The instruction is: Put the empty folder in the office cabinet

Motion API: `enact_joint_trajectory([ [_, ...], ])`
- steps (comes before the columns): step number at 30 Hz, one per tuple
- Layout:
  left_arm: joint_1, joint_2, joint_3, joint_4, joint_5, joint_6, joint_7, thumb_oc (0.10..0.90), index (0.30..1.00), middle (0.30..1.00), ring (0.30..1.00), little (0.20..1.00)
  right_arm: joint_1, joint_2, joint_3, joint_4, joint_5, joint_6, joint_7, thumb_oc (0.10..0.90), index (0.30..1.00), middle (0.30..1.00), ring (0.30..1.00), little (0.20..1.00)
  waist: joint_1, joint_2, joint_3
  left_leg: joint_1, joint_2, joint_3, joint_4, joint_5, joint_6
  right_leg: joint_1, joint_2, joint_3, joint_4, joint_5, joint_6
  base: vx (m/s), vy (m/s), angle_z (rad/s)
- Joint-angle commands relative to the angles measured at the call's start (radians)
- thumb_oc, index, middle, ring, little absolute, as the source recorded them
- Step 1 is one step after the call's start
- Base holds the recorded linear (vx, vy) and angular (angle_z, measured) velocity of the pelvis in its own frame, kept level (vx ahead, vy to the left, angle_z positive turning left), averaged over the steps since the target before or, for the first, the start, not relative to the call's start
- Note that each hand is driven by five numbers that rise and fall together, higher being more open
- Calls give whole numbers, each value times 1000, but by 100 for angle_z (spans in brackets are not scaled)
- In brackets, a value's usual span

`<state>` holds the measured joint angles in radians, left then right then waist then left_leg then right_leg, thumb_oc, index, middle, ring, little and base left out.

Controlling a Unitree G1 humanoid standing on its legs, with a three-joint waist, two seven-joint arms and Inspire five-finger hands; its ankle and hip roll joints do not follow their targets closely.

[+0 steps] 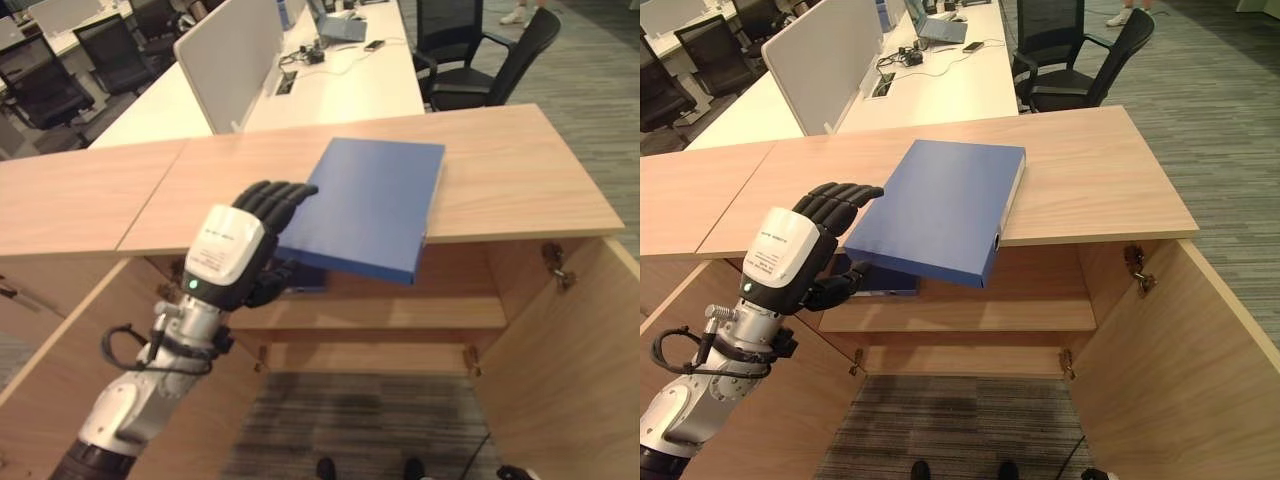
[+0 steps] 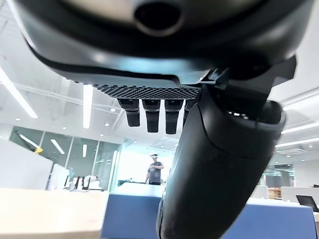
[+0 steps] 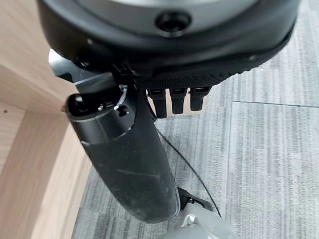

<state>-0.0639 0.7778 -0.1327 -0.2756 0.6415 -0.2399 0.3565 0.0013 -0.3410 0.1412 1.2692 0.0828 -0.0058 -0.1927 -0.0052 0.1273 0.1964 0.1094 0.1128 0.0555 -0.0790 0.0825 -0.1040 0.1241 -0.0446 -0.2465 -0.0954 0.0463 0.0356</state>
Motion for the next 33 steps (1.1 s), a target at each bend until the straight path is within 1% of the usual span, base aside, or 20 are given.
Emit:
enact_joint_trajectory([
  [1,-144,32,4,-18,-36,-3,32,800,900,900,900,900,-42,-31,7,-5,37,-11,-28,800,900,900,900,900,-11,-38,-28,40,103,-3,73,-88,-96,47,-62,-50,16,-109,105,0,0,0],
  [2,-154,29,-11,-8,-39,-1,27,800,900,900,900,900,-36,-29,-1,-4,49,-11,-29,800,900,900,900,900,-18,-37,-26,40,103,-3,78,-90,-95,52,-62,-46,16,-111,103,0,0,0],
  [9,-198,22,-59,21,-41,1,13,800,900,900,900,900,-25,-24,-18,10,80,-11,-32,800,900,900,900,900,-33,-37,-29,56,100,-4,74,-96,-93,65,-59,-43,16,-115,96,27,-7,2],
  [13,-213,19,-71,27,-40,2,7,800,900,900,900,900,-24,-20,-20,13,86,-8,-31,800,900,900,900,900,-37,-38,-30,61,100,-2,70,-98,-93,64,-59,-41,15,-115,96,8,-1,1],
  [23,-273,-11,-145,75,-41,11,-10,800,900,900,900,900,-19,-14,-31,23,105,-2,-37,800,900,900,900,900,-51,-39,-31,69,99,0,68,-106,-91,66,-60,-33,18,-117,95,18,-2,-1],
  [25,-294,-23,-172,98,-34,17,-16,800,900,900,900,900,-18,-16,-36,27,116,-1,-40,800,900,900,900,900,-57,-39,-32,76,98,2,64,-107,-91,71,-60,-32,18,-118,95,55,1,-2],
  [27,-345,-31,-218,136,-14,26,-23,800,900,900,900,900,-18,-16,-42,37,131,2,-38,800,900,900,900,900,-68,-39,-34,82,99,5,60,-110,-90,72,-59,-29,19,-120,95,61,2,0],
  [29,-361,-34,-232,147,-9,28,-23,800,900,900,900,900,-18,-17,-43,41,133,3,-38,800,900,900,900,900,-69,-39,-35,84,99,6,60,-111,-90,73,-59,-28,19,-121,96,20,0,0],
  [33,-431,-47,-291,202,17,41,-25,800,900,900,900,900,-22,-16,-43,47,151,3,-39,800,900,900,900,900,-79,-40,-38,89,99,10,59,-113,-89,77,-58,-23,20,-123,95,14,2,-5],
])
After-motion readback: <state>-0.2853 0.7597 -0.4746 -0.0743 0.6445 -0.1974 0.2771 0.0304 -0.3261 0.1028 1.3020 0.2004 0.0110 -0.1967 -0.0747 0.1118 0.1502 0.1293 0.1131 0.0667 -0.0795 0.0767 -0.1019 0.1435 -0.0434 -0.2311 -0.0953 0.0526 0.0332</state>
